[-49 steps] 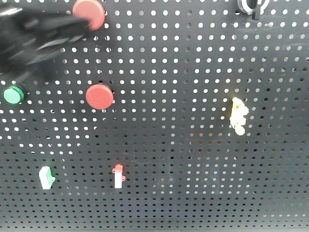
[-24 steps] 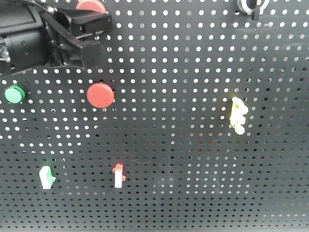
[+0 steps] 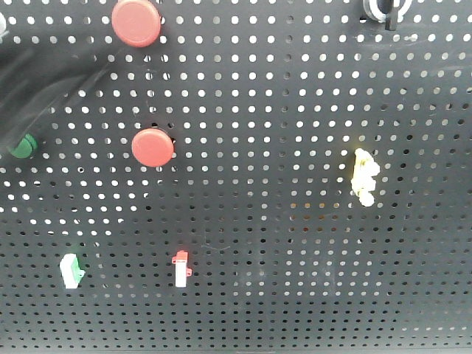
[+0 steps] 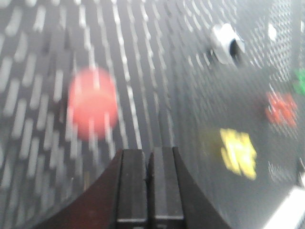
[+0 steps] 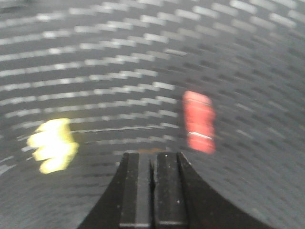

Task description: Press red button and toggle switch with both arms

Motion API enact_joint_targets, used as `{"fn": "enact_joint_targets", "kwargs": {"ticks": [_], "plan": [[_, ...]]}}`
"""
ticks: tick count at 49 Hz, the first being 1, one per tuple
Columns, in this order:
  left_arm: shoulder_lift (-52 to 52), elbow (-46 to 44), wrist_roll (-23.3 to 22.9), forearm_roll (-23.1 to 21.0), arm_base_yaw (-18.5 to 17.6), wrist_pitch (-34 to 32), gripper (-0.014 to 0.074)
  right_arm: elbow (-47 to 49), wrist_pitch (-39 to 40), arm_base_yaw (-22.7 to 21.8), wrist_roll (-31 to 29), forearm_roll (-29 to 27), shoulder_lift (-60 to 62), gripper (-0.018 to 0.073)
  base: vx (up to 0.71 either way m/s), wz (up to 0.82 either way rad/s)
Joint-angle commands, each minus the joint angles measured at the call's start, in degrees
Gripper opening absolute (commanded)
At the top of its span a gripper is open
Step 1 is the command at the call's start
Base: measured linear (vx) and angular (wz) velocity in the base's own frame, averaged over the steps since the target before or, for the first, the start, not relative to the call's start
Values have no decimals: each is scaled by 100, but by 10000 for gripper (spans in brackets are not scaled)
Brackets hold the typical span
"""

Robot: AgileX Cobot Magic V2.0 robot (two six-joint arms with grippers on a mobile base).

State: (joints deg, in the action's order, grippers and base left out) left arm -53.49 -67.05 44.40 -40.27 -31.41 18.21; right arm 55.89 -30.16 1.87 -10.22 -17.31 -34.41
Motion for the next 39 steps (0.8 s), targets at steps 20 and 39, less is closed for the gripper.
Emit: {"fn": "enact_joint_targets", "kwargs": {"ticks": [20, 39], "plan": [[1797, 2176, -209, -139, 3, -1010, 2, 1831, -1748, 78, -5277, -6608, -2362, -3, 0, 0], [1798, 2178, -209, -139, 3, -1011, 2, 2790, 850, 2247, -4332, -4864, -3318, -3, 0, 0]]}}
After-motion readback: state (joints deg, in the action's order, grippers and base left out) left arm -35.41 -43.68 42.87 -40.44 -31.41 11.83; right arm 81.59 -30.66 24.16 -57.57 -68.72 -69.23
